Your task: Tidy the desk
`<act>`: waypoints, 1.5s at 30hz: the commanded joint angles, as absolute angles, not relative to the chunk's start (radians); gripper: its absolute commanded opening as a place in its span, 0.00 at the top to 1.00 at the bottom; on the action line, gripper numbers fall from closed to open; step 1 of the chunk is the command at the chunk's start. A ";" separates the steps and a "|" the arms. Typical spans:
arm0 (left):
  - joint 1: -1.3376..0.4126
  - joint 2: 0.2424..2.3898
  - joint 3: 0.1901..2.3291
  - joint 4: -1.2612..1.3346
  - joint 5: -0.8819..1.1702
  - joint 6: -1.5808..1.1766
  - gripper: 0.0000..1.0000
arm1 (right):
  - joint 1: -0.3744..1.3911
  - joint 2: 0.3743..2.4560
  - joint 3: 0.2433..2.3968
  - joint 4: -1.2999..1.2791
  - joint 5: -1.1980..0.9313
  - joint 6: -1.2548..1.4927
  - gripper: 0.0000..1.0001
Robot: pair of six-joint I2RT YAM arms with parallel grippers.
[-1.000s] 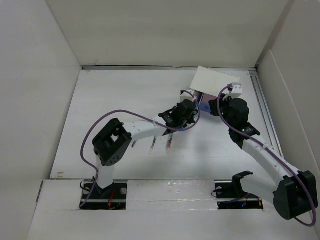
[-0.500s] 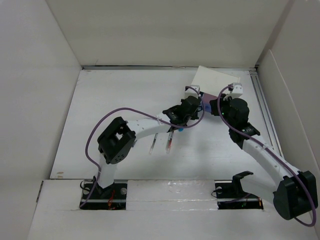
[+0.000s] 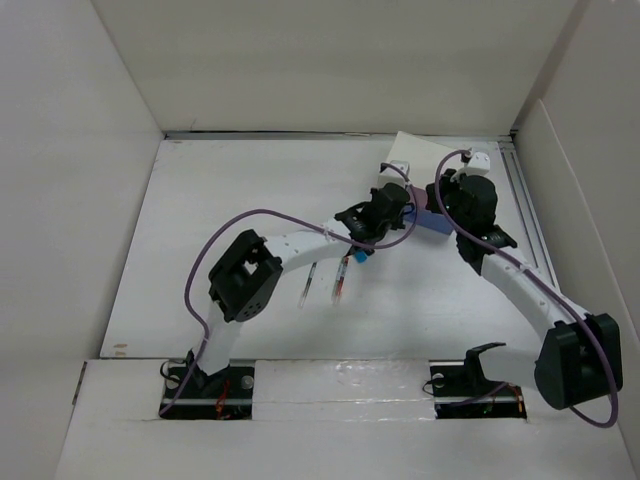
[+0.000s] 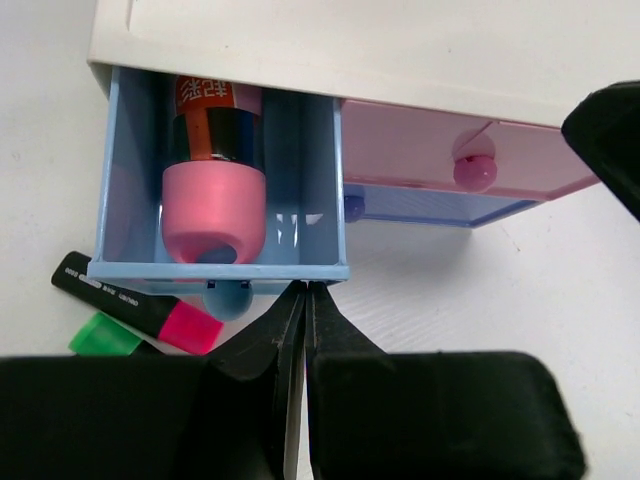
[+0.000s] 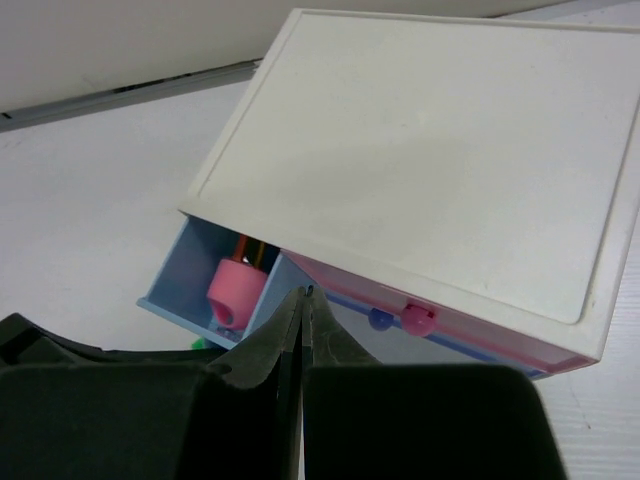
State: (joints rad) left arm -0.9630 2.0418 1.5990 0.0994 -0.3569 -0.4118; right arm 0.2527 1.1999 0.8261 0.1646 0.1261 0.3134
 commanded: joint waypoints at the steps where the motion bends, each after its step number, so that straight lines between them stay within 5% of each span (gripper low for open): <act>1: -0.942 2.060 1.664 0.123 -0.371 -0.393 1.00 | 0.235 1.221 0.867 0.190 0.101 0.314 1.00; 29: -0.884 2.204 1.875 0.130 -0.362 -0.337 1.00 | 0.225 1.006 0.673 0.221 0.106 0.342 1.00; 33: -0.884 2.080 1.690 0.220 -0.347 -0.364 0.69 | 0.225 0.989 0.683 0.207 0.107 0.341 0.96; 35: -0.884 1.996 1.622 0.265 -0.333 -0.373 0.62 | 0.225 0.982 0.683 0.212 0.109 0.347 0.90; 45: -0.988 1.962 1.581 0.272 -0.310 -0.377 0.65 | 0.225 0.887 0.718 0.180 0.098 0.353 0.68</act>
State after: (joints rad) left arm -0.9642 1.9774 1.5410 0.2356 -0.3389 -0.3649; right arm 0.2298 0.9348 0.6724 0.1635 0.0963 0.3485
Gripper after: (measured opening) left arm 0.355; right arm 0.315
